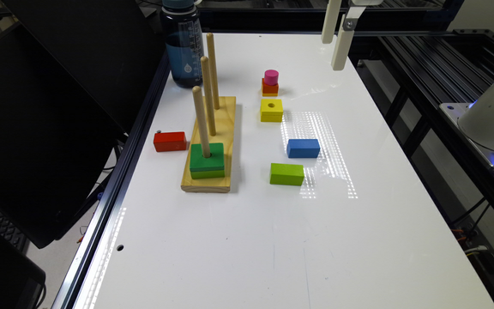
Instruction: Pick up yellow block.
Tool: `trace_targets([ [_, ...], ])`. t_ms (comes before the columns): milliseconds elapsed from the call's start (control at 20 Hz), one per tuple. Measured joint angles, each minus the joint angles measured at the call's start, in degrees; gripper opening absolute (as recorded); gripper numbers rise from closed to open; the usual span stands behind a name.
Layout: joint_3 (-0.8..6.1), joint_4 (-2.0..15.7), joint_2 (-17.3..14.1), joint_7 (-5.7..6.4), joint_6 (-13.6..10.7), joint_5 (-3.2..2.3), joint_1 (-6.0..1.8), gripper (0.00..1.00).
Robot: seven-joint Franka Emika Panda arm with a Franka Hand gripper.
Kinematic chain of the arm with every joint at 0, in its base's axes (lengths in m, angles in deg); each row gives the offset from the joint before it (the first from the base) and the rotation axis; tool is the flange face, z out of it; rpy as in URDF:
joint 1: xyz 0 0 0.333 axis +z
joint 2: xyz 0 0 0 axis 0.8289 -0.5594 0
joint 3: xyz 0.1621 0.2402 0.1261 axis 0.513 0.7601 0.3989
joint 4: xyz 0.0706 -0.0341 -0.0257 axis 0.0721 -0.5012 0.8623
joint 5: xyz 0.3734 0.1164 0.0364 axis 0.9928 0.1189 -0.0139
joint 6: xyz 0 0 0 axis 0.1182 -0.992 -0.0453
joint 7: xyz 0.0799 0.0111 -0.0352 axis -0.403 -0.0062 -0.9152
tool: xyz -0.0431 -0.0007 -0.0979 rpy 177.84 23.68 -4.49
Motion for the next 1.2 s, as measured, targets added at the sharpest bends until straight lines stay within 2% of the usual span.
trace_targets([
  [200, 0.00, 0.00, 0.00, 0.00, 0.00, 0.00, -0.04, 1.00],
  [450, 0.00, 0.02, 0.00, -0.19, 0.01, -0.08, -0.68, 1.00],
  [800, 0.00, 0.29, 0.00, -0.37, 0.03, -0.11, -1.12, 1.00],
  [1200, 0.00, 1.35, -1.16, -1.54, 0.85, -0.16, -2.37, 1.00],
])
